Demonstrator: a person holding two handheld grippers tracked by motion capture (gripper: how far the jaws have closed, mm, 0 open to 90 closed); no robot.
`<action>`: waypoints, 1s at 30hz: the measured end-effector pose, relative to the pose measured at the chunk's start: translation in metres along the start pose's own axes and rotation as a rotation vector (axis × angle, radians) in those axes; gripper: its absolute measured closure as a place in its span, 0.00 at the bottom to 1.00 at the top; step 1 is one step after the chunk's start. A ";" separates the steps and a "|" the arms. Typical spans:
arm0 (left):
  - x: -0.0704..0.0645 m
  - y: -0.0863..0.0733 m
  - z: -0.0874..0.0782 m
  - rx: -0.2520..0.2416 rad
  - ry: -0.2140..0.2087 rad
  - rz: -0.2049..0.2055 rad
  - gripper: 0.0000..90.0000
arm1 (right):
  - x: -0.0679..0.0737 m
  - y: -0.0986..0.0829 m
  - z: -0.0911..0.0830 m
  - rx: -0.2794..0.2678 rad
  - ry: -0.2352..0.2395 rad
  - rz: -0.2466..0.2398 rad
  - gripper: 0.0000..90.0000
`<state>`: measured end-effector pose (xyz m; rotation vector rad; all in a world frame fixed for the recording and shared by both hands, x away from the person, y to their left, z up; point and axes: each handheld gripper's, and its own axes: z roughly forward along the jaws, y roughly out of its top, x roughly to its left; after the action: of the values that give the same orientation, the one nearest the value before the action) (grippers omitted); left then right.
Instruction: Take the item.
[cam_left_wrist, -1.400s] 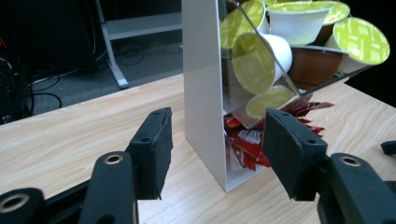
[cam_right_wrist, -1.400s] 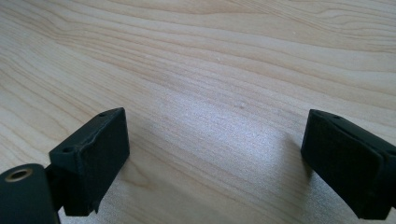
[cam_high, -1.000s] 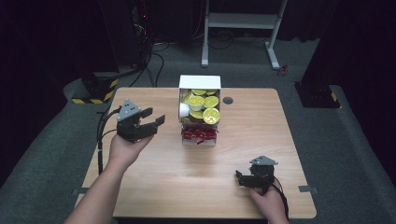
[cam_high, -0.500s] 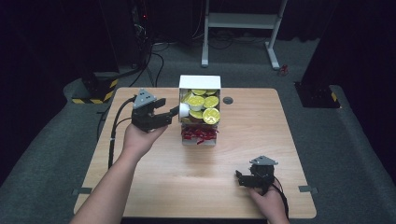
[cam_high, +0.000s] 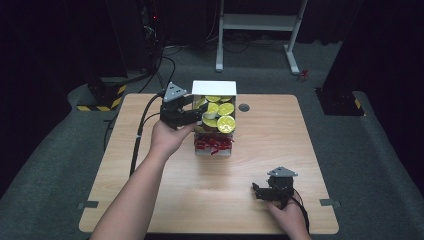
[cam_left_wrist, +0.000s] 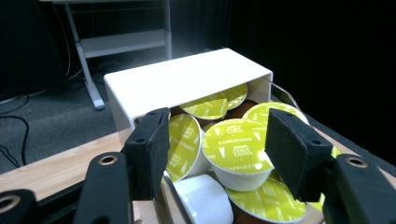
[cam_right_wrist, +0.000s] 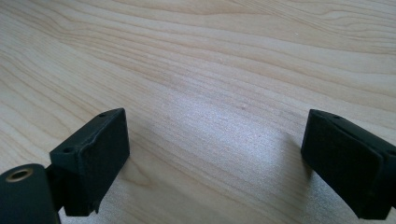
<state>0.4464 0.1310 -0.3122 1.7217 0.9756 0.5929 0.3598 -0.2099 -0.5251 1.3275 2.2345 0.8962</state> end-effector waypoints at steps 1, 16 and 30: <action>0.001 0.000 0.001 -0.002 0.003 -0.001 0.45 | 0.000 0.000 0.000 0.000 0.000 0.000 0.09; -0.009 -0.008 0.012 0.023 0.045 0.040 0.40 | 0.000 0.000 0.000 0.001 0.006 -0.012 0.09; -0.020 -0.018 0.012 0.039 0.031 0.088 0.39 | 0.000 0.000 0.000 0.002 0.005 -0.011 0.09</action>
<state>0.4386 0.1106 -0.3318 1.8023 0.9428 0.6631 0.3592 -0.2101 -0.5250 1.3140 2.2450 0.8954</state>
